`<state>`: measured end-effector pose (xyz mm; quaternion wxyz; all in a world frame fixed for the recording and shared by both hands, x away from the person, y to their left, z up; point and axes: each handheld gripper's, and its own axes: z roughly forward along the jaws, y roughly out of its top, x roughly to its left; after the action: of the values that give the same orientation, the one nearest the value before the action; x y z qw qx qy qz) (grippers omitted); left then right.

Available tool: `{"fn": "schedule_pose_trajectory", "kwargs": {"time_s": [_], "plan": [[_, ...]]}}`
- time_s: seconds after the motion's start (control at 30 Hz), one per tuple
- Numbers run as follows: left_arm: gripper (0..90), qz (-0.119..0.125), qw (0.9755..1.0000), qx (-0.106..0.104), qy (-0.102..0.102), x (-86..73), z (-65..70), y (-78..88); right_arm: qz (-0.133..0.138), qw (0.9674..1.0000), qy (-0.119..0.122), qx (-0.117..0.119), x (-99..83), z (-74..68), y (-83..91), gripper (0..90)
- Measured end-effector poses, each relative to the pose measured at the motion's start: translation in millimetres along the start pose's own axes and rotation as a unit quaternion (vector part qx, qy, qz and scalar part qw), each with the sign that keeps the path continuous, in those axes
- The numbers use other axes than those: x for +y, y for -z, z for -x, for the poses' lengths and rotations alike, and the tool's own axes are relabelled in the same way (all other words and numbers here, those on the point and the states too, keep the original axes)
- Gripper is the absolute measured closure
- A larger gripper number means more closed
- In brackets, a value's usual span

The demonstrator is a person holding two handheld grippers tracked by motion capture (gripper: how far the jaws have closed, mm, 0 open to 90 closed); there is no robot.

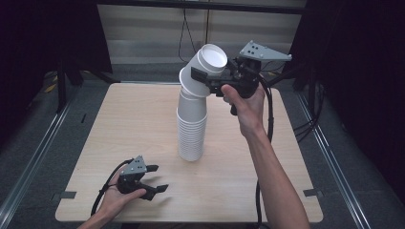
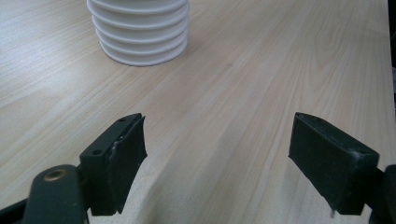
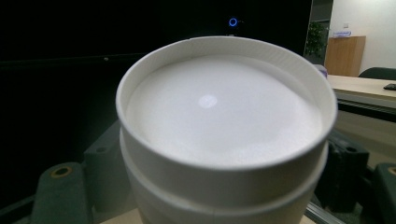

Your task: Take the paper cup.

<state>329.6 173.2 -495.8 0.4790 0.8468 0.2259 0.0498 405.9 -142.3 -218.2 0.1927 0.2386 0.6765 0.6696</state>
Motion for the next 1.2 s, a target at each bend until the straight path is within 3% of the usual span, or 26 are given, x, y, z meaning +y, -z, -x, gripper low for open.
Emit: {"fn": "schedule_pose_trajectory", "kwargs": {"time_s": [0.27,0.8,1.2], "plan": [[18.3,0.000,1.0000,0.000,0.000,0.0,-0.1,-0.6,0.010,0.9999,0.001,-0.007,1.6,3.2,11.8,20.8],[17.1,0.000,1.0000,0.003,0.006,-0.1,-1.3,-0.6,0.002,0.9994,-0.007,-0.033,-10.5,13.8,41.5,20.8],[16.0,0.004,0.9998,0.004,0.018,0.6,-2.0,-1.2,-0.025,0.9985,0.004,-0.048,-23.5,11.9,62.8,20.8]]}}
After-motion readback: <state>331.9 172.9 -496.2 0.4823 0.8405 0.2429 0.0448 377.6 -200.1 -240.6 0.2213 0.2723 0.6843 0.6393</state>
